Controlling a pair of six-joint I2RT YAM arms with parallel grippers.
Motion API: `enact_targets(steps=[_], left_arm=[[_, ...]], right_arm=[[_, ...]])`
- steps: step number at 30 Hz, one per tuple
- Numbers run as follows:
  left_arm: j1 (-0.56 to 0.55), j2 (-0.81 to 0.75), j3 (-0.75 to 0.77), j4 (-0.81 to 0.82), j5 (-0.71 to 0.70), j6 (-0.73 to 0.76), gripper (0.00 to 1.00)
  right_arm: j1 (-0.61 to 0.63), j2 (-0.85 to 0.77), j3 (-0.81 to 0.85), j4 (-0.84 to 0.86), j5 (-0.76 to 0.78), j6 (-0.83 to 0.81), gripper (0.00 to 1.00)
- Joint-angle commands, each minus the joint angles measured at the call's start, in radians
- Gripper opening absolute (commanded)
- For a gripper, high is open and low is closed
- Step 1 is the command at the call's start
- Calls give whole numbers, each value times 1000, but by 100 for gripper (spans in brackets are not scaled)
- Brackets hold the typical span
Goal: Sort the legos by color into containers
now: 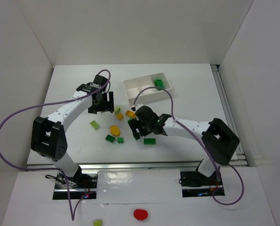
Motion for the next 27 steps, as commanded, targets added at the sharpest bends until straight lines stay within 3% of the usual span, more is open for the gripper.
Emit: enact_targets(steps=[1,8,12,13,14,17,20,27], left_arm=[[7,-7,31,-2,20,17,92],[7,-16,0,-2,0,6,93],[7,-16,-20,24,34,-3,93],[7,-4,-20,35,54,-3,93],[7,-4,-20,35,63,-3,93],[7,5,0,44,84,6,93],[7,5,25,53,129,31,93],[42,-34,25,62,247,68,93]], right_arm=[[27,66,50,62,-9,3,83],[62,174,81,72,40,3,80],[62,185,81,72,84,16,64],[62,185,81,72,85,16,53],[62,185,93,72,103,25,47],[62,163,114,35,164,25,36],[50,110,148,-8,224,25,35],[-140,35,301,-42,276,-12,35]])
